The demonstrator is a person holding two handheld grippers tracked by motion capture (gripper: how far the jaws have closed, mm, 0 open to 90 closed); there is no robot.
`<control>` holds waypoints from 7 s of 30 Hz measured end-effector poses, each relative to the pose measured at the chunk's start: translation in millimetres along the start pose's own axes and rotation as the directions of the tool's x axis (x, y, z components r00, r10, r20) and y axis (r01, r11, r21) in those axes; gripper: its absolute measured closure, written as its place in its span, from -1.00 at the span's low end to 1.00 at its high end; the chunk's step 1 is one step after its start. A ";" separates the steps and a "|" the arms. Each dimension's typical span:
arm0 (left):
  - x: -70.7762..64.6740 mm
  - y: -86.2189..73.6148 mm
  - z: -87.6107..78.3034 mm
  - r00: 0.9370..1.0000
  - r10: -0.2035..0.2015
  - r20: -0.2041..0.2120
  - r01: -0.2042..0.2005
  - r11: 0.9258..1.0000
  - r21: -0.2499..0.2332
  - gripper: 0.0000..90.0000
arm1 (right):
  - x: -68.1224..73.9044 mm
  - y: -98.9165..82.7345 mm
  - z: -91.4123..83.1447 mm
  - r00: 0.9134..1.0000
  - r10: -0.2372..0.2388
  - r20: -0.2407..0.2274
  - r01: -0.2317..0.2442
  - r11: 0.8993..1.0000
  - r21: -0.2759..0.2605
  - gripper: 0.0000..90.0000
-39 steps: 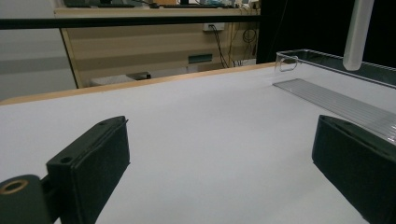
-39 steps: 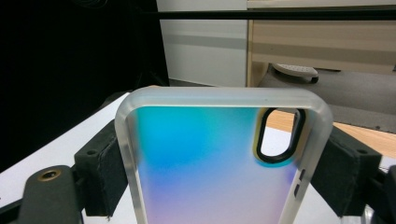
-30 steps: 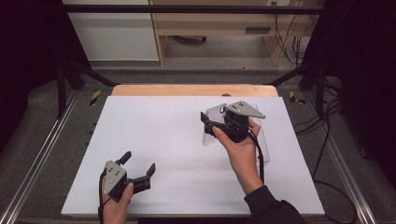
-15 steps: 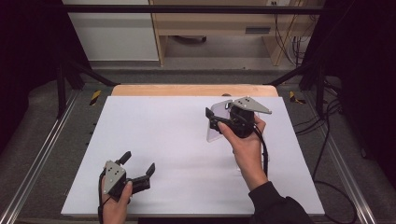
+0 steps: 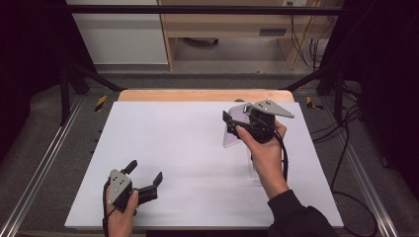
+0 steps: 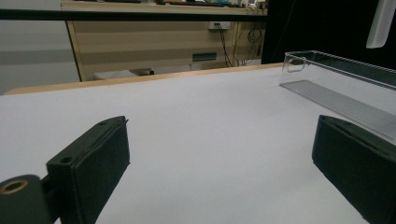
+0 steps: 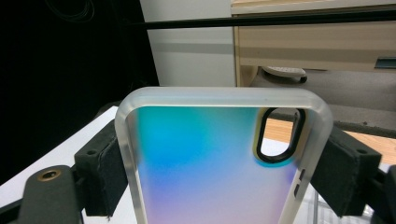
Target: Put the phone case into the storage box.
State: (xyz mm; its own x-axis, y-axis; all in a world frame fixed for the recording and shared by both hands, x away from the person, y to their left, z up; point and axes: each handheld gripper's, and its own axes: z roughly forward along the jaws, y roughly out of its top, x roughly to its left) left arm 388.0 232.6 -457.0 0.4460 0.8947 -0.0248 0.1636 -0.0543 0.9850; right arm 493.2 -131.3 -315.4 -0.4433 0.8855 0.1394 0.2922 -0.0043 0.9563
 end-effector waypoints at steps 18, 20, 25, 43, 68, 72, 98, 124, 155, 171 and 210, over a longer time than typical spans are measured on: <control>0.7 -0.9 2.4 1.000 -0.002 0.002 0.002 1.000 0.003 -0.92 | -40.5 27.6 -7.0 0.996 0.003 0.084 -0.002 1.000 -0.004 -0.61; 1.4 -1.6 2.9 1.000 -0.003 0.003 0.003 1.000 0.007 -0.92 | -46.8 31.6 -5.6 0.995 -0.010 0.100 0.011 1.000 -0.005 -0.61; 4.5 -3.2 3.4 1.000 -0.017 -0.003 0.017 1.000 0.010 -0.92 | -62.7 39.3 2.7 0.990 -0.022 0.141 0.024 1.000 -0.013 -0.61; 5.0 -3.4 3.5 1.000 -0.006 0.010 0.006 1.000 0.008 -0.92 | -108.2 22.8 51.1 0.957 -0.023 0.290 0.026 1.000 -0.005 -0.61; 5.6 -3.2 4.0 1.000 -0.002 0.026 0.002 1.000 0.008 -0.92 | -121.7 6.9 87.1 0.935 -0.008 0.356 -0.022 0.997 0.079 -0.61; 6.0 -3.0 3.6 1.000 0.000 0.026 0.000 1.000 0.007 -0.92 | -123.6 4.6 89.2 0.931 -0.004 0.364 -0.029 0.996 0.084 -0.61; 5.9 -2.2 2.3 0.999 0.020 0.026 -0.019 1.000 -0.013 -0.96 | -125.7 -12.6 104.1 0.924 -0.006 0.383 -0.040 0.993 0.112 -0.61; 4.9 -3.0 3.4 0.999 0.027 0.028 -0.027 1.000 -0.006 -0.96 | -132.6 -34.2 125.5 0.894 0.015 0.448 -0.051 0.996 0.068 -0.61; 0.6 -3.2 5.5 0.998 0.046 0.047 -0.046 0.999 0.004 -0.96 | -133.0 -54.9 136.7 0.890 0.017 0.455 -0.050 0.997 0.061 -0.61; -0.5 -3.2 6.1 0.997 0.050 0.051 -0.050 0.999 0.005 -0.95 | -135.4 -54.7 136.7 0.895 0.026 0.446 -0.048 0.998 0.037 -0.61; -0.3 -3.1 6.1 0.997 0.055 0.060 -0.055 0.998 0.008 -0.95 | -130.8 -56.9 139.7 0.899 -0.005 0.438 -0.019 0.999 0.050 -0.62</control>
State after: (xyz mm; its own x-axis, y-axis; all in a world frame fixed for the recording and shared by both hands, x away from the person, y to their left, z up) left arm 392.7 229.8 -461.1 0.5065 0.8620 0.0191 0.1460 -0.1076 0.9834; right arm 652.9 -181.9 -424.0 -0.0288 0.9996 0.0079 0.3423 0.0024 0.9396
